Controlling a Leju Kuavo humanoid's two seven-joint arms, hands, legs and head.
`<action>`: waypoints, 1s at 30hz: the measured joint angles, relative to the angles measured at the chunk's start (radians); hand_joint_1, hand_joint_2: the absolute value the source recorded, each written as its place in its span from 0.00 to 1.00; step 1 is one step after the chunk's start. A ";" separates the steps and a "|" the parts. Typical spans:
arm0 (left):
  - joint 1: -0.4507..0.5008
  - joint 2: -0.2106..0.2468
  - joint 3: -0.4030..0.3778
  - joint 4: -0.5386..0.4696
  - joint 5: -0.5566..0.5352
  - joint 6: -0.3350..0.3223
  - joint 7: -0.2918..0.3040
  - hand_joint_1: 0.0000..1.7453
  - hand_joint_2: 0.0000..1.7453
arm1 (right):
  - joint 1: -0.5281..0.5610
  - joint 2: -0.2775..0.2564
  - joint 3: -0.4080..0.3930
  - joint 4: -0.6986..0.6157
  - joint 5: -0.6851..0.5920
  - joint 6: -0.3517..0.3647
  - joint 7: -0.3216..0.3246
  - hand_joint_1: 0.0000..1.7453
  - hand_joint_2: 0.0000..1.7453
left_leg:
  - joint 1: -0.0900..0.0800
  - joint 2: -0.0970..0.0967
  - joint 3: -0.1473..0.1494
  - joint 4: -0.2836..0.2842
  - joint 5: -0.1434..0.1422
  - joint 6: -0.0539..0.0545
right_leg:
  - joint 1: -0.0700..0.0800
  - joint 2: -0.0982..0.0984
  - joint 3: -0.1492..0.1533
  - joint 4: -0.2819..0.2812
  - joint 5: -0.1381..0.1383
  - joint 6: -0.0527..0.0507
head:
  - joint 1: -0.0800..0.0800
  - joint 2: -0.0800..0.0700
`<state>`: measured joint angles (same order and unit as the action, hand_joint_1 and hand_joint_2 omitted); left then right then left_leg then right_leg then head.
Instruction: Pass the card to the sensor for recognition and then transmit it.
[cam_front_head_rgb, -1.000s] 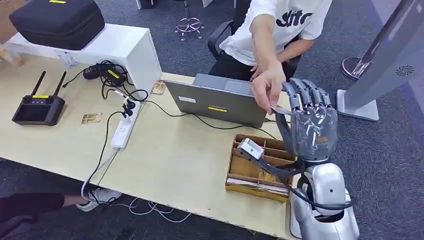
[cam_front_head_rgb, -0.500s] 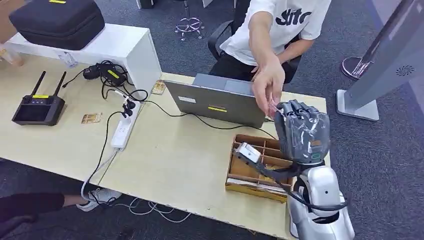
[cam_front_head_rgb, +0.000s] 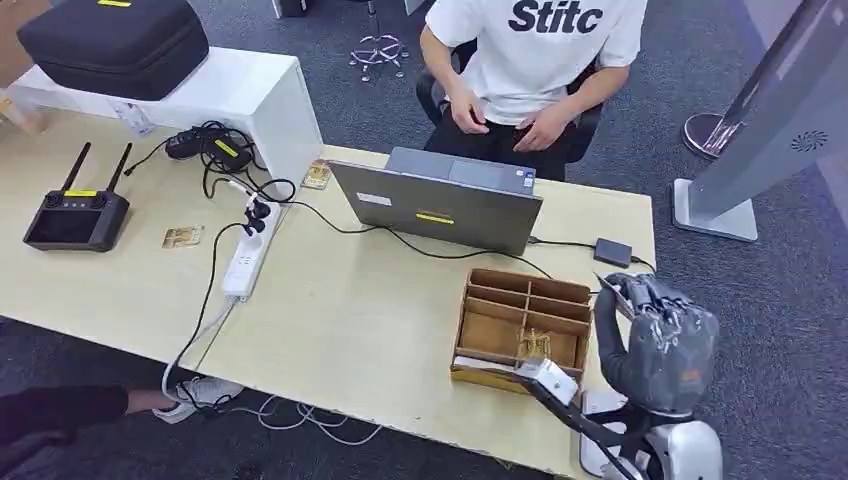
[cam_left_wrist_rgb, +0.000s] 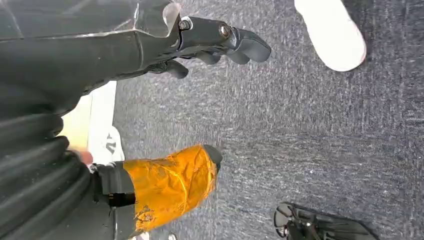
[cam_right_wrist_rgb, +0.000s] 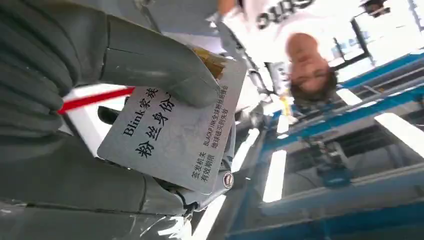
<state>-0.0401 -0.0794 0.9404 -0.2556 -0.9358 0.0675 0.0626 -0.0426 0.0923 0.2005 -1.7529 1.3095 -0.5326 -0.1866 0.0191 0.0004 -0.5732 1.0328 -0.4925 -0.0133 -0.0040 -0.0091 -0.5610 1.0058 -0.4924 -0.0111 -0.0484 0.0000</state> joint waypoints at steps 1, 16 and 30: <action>0.000 -0.002 0.007 0.000 0.000 0.003 0.000 0.00 1.00 | 0.027 0.000 -0.032 0.000 -0.024 -0.004 -0.022 1.00 1.00 | 0.000 0.000 0.000 0.000 0.000 0.000 | 0.000 0.000 0.000 0.000 0.000 0.000 | -0.001 0.000; -0.002 -0.024 0.090 0.000 -0.043 0.008 -0.006 0.00 1.00 | 0.139 0.053 -0.429 0.233 -0.165 0.069 -0.191 1.00 1.00 | 0.000 0.000 0.000 0.000 -0.001 0.000 | 0.000 0.000 0.001 0.000 0.000 0.000 | 0.000 0.000; -0.009 -0.030 0.127 -0.001 -0.091 0.007 -0.010 0.00 1.00 | 0.104 0.115 -0.556 0.464 -0.104 0.093 -0.224 1.00 1.00 | 0.000 0.000 0.000 0.000 -0.001 0.000 | 0.000 0.001 0.000 0.000 0.000 0.000 | 0.000 0.000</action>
<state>-0.0495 -0.1095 1.0674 -0.2564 -1.0266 0.0748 0.0523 0.0614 0.2071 -0.3559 -1.2886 1.2055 -0.4398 -0.4108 0.0193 0.0007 -0.5730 1.0327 -0.4930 -0.0132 -0.0039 -0.0086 -0.5606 1.0060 -0.4924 -0.0112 -0.0488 0.0000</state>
